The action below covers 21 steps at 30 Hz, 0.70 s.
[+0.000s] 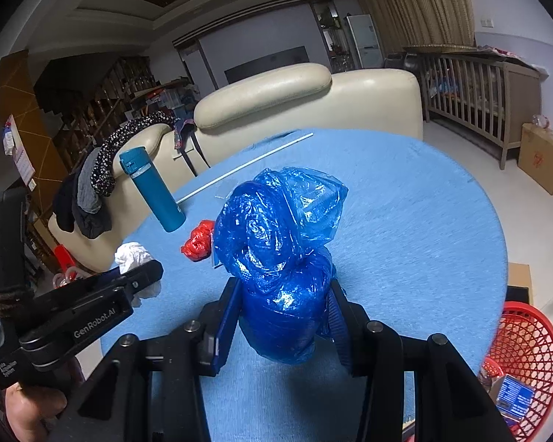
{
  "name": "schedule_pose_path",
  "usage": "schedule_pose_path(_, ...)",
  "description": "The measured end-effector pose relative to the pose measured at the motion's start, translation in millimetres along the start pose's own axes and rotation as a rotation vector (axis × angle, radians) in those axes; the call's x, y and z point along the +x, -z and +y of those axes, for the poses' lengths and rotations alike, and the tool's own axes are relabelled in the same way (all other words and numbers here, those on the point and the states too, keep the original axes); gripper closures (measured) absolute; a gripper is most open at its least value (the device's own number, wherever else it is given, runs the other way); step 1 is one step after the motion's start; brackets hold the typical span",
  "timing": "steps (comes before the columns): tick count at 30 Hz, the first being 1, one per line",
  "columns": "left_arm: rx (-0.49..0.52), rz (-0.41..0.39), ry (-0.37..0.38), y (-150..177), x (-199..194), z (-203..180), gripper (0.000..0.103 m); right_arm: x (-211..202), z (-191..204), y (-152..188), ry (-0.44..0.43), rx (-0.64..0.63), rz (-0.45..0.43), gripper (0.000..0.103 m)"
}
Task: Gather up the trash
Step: 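Carry the blue bag with the right tool over the red basket while the left tool holds the tissue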
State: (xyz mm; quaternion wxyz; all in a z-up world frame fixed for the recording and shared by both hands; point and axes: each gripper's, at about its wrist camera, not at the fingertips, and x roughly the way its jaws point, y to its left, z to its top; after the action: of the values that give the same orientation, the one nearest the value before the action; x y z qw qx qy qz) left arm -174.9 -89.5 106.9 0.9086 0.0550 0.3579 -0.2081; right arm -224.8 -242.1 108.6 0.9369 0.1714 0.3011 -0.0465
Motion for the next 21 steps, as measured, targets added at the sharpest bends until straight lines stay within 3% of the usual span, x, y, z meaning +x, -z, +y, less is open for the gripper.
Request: schedule_pose_path(21, 0.094, -0.023, 0.028, 3, -12, -49, 0.069, -32, -34, 13, 0.071, 0.064, -0.048, 0.054)
